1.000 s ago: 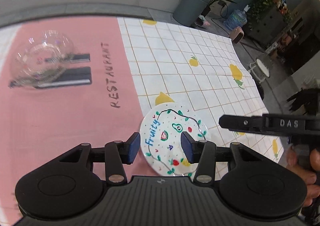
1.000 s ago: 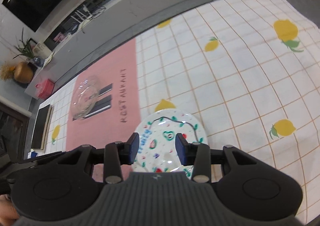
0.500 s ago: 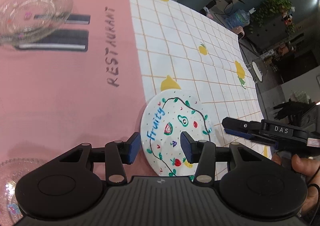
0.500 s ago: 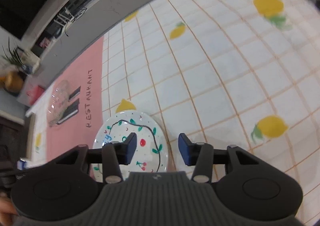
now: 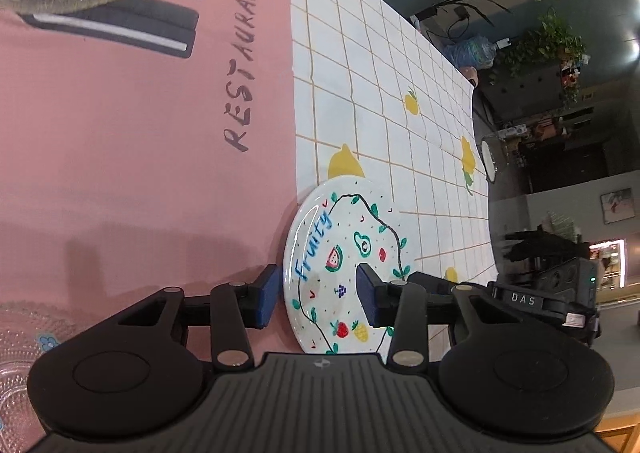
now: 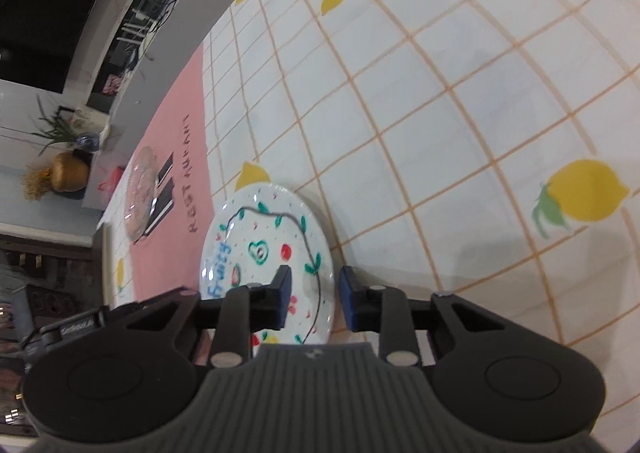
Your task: Organize plates and bowls
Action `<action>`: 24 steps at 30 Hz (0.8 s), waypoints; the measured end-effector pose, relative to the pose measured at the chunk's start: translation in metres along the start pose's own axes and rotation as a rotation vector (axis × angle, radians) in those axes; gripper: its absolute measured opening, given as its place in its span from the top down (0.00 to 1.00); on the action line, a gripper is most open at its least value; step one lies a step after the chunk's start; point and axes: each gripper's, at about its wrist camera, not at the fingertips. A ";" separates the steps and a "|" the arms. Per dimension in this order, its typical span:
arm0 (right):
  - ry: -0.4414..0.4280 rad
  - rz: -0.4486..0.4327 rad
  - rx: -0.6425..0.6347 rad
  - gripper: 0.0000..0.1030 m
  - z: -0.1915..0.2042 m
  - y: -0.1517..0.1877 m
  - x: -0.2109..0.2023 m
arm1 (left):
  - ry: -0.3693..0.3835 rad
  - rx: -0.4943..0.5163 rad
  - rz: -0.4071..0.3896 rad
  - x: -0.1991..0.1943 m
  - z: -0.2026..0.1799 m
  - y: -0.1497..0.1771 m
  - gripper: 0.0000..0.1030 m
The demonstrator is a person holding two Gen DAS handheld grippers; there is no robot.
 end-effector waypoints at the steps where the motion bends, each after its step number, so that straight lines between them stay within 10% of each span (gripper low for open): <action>1: -0.016 0.010 0.003 0.75 -0.002 -0.001 0.001 | -0.001 -0.001 0.007 0.001 0.001 -0.001 0.56; 11: -0.252 0.055 0.111 0.75 -0.041 -0.008 0.016 | 0.094 -0.090 -0.021 -0.004 0.026 -0.003 0.70; 16: -0.204 0.032 0.097 0.96 -0.036 -0.007 0.014 | 0.057 -0.071 -0.025 -0.006 0.023 -0.002 0.83; 24: -0.161 0.020 0.037 0.97 -0.014 -0.004 0.009 | -0.017 -0.065 -0.057 -0.017 0.017 -0.002 0.93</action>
Point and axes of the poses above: each gripper's, at about its wrist camera, not at the fingertips, and x roughly the way its jaws point, z to its left, y to its underside, and after that the axes turned 13 degrees about y, right-handed
